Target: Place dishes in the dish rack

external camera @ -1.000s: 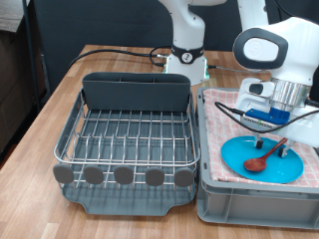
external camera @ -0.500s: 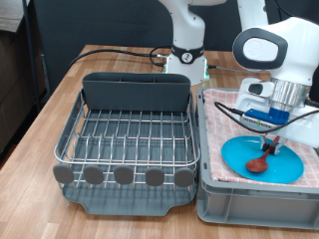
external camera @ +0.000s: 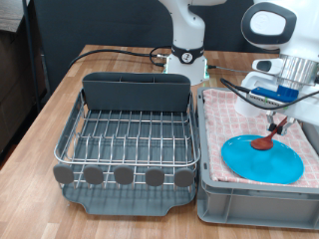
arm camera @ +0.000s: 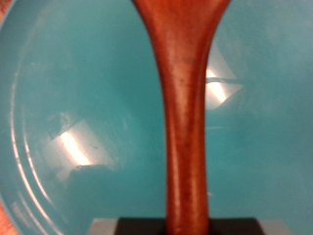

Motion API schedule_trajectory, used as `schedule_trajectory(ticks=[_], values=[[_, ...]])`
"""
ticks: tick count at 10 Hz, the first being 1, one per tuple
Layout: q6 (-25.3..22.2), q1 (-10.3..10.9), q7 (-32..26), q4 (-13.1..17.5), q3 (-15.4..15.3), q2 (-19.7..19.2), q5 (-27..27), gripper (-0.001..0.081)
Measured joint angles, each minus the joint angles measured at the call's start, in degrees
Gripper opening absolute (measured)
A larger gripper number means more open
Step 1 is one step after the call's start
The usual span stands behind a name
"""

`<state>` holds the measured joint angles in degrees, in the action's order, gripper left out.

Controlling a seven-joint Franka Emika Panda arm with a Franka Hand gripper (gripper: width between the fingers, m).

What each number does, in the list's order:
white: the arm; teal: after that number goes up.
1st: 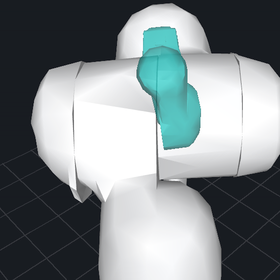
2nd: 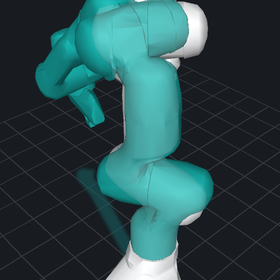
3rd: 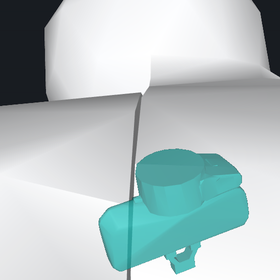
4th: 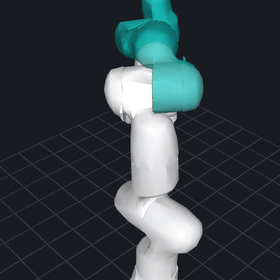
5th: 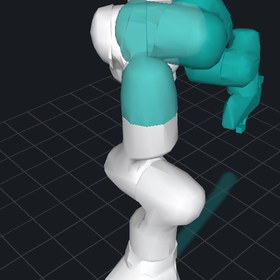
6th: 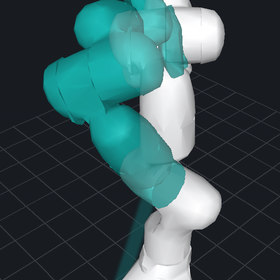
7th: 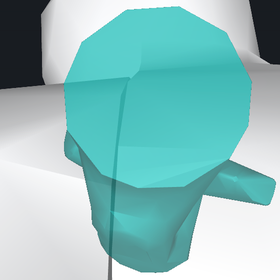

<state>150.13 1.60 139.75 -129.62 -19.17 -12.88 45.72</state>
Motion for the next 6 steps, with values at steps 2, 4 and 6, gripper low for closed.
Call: schedule_trajectory(ticks=[2,4,6], values=[[-2.6,-0.3,-1.0,-2.6,-0.4,4.5,-9.3,0.0086],[-3.5,-0.3,-0.7,-4.4,-0.5,6.8,-11.9,0.0085],[-3.7,-0.4,5.8,-5.7,0.8,7.7,-12.5,0.0085]])
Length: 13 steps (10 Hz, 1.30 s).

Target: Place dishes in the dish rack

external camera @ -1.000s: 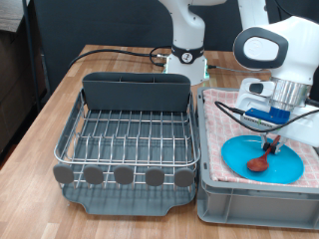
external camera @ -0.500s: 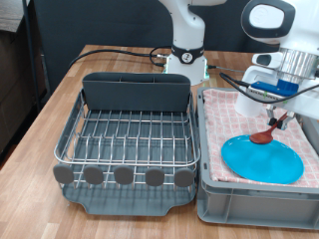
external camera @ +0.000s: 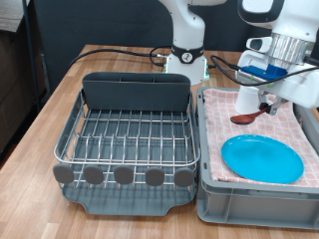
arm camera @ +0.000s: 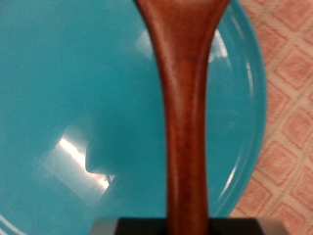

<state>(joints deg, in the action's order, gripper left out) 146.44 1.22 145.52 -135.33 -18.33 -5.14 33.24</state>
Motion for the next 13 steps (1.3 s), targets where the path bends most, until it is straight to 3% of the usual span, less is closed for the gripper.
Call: schedule_trajectory(ticks=[2,9,11,13], values=[[-0.3,-0.2,4.2,-3.7,1.2,3.5,-4.4,0.0085],[-8.1,-0.4,5.5,-13.8,5.7,17.9,-19.6,0.0084],[-8.3,-0.4,4.4,-13.7,5.9,17.8,-19.4,0.0084],[-12.8,-1.0,5.0,-14.9,7.6,20.2,-20.9,0.0084]])
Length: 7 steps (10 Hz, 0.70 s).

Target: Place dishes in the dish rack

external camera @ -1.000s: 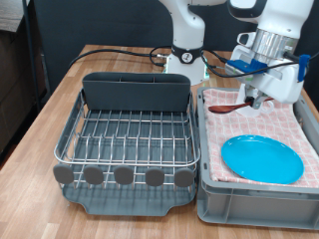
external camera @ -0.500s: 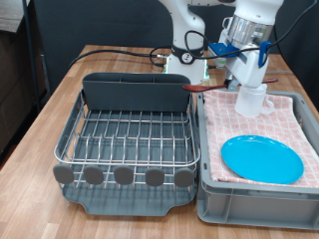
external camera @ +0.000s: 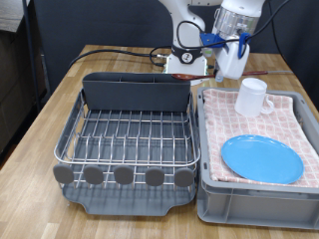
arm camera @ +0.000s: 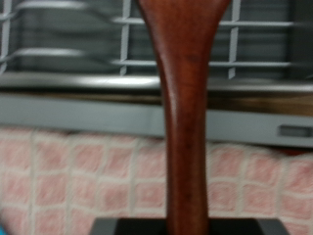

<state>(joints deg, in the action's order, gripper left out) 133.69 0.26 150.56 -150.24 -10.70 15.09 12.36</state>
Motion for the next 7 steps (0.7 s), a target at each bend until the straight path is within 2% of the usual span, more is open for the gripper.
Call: schedule_trajectory(ticks=[3,7], values=[[-1.8,-0.2,-0.8,-4.2,4.1,5.3,-3.4,0.0084],[-2.7,-0.2,-3.6,-9.9,10.5,13.3,-3.7,0.0084]])
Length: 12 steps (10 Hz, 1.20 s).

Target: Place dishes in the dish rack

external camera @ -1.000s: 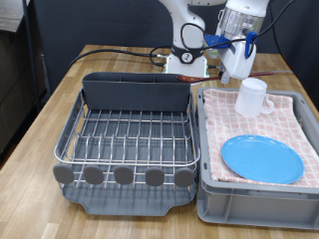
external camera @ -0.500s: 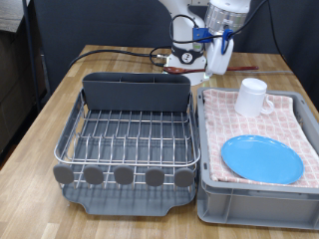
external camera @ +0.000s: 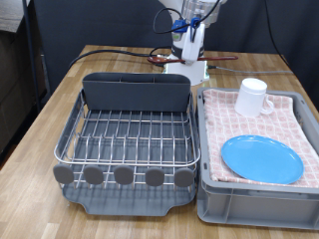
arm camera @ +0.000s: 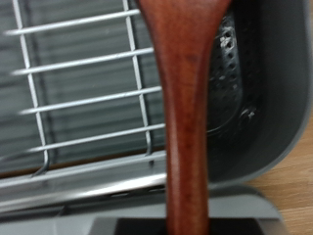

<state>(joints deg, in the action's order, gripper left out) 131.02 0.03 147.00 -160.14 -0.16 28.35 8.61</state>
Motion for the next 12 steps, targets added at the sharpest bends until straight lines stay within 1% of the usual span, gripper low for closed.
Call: schedule_trajectory(ticks=[1,3,5,6,9,12], values=[[-0.8,0.1,-3.4,-0.9,2.6,1.9,-1.4,0.0084],[-1.9,0.6,-13.2,-2.3,9.0,5.0,-5.0,0.0084],[-2.0,1.6,-22.1,-3.4,15.1,6.7,-9.3,0.0084],[-2.0,2.3,-25.4,-3.8,17.5,7.0,-11.2,0.0084],[-0.6,4.8,-32.4,-5.0,22.3,6.8,-15.8,0.0084],[3.1,5.2,-34.9,-5.9,24.7,5.8,-17.1,0.0084]])
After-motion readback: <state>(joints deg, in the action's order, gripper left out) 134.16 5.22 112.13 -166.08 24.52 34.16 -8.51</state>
